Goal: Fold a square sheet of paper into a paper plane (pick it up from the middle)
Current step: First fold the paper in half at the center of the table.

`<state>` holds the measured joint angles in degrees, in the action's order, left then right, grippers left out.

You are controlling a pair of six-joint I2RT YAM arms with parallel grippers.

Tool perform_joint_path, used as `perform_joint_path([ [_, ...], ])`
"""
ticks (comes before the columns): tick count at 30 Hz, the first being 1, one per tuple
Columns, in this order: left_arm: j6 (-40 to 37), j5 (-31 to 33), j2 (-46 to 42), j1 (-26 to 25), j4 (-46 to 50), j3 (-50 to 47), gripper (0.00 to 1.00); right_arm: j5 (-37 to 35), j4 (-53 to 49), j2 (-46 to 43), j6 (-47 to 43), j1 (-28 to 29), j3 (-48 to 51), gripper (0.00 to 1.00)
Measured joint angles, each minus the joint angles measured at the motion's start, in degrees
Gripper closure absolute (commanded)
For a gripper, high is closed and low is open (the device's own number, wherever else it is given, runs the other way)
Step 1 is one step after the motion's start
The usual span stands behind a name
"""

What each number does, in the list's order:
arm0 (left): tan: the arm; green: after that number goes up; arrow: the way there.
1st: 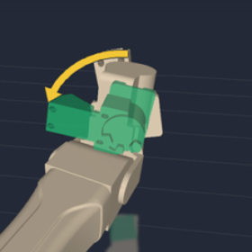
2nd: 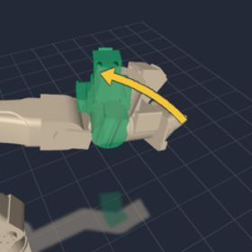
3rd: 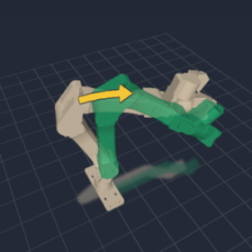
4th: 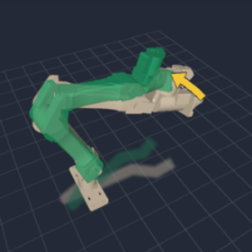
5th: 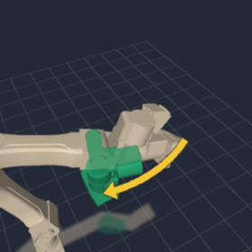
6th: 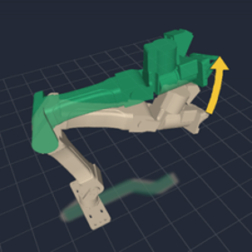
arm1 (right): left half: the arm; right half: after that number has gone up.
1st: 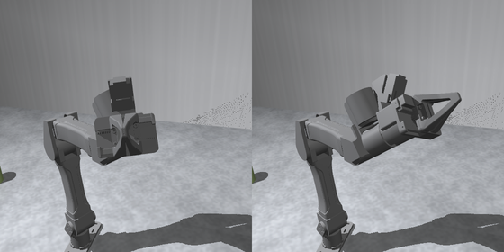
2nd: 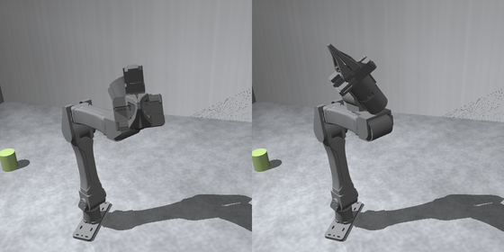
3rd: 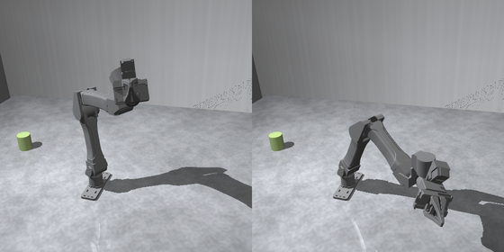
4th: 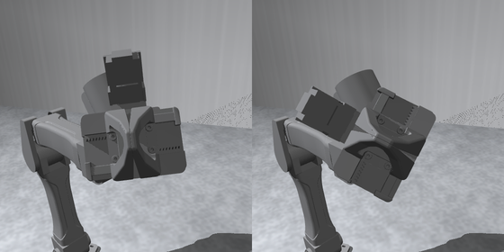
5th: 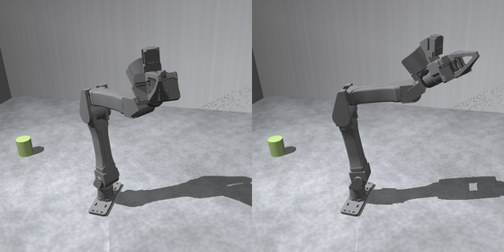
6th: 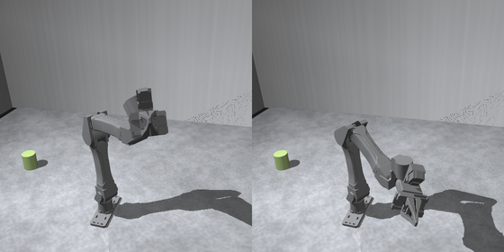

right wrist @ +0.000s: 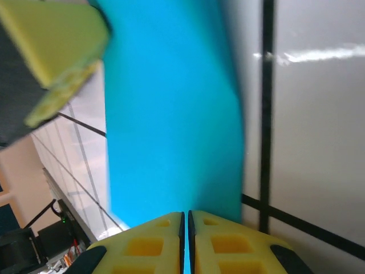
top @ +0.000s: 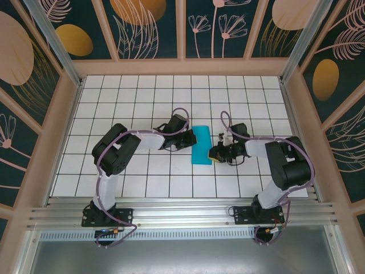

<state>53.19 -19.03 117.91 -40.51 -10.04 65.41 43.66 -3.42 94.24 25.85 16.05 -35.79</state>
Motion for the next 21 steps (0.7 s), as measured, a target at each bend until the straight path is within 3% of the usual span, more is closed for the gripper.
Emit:
perform_joint_path([
  [21, -0.44, 0.0, 0.0, 0.0, 0.07, 0.02, 1.0, -1.11, 0.59, -3.21, 1.49, 2.29, 3.54, 0.86],
])
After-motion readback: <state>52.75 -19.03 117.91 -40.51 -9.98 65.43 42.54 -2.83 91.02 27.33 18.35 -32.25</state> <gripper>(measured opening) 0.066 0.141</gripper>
